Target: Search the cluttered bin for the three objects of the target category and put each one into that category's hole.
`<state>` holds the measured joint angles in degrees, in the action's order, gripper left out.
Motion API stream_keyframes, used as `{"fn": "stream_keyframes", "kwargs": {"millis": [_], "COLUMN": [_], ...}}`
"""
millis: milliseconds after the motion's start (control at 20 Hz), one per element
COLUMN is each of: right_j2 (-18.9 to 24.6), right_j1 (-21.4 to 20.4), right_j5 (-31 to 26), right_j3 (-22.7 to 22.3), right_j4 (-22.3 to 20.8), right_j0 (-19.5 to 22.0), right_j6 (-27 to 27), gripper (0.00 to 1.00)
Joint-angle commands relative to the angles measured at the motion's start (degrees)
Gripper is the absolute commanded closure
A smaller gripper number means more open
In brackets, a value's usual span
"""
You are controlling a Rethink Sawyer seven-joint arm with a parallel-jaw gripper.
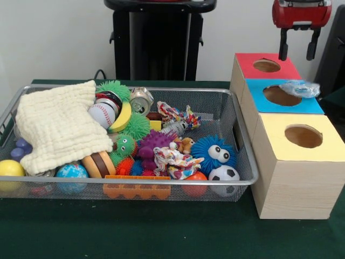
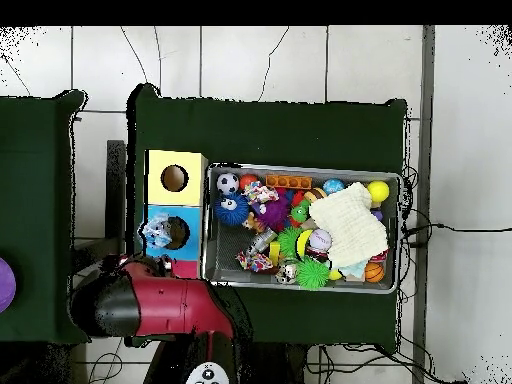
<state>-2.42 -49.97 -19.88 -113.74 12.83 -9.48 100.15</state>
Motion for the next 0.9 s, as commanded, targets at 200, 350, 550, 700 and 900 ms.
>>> {"fn": "stream_keyframes", "kwargs": {"millis": [200,350,550,700,900], "right_j2": [0.48,0.63,0.69,0.68,1.43], "right_j1": [1.10,1.41,1.43,0.78,0.23], "right_j5": [-1.66,-1.30,-0.94,-1.81,-2.55], "right_j3": [-2.71,-2.57,-2.92,-3.06,-3.47], "right_j4": [2.91,3.04,3.15,3.21,2.83], "right_j0": [1.08,1.03,1.11,1.50,3.27], "right_j6": [13.26,13.17,12.96,12.46,10.59], "gripper": [0.00,0.00,0.00,0.00,0.00]}}
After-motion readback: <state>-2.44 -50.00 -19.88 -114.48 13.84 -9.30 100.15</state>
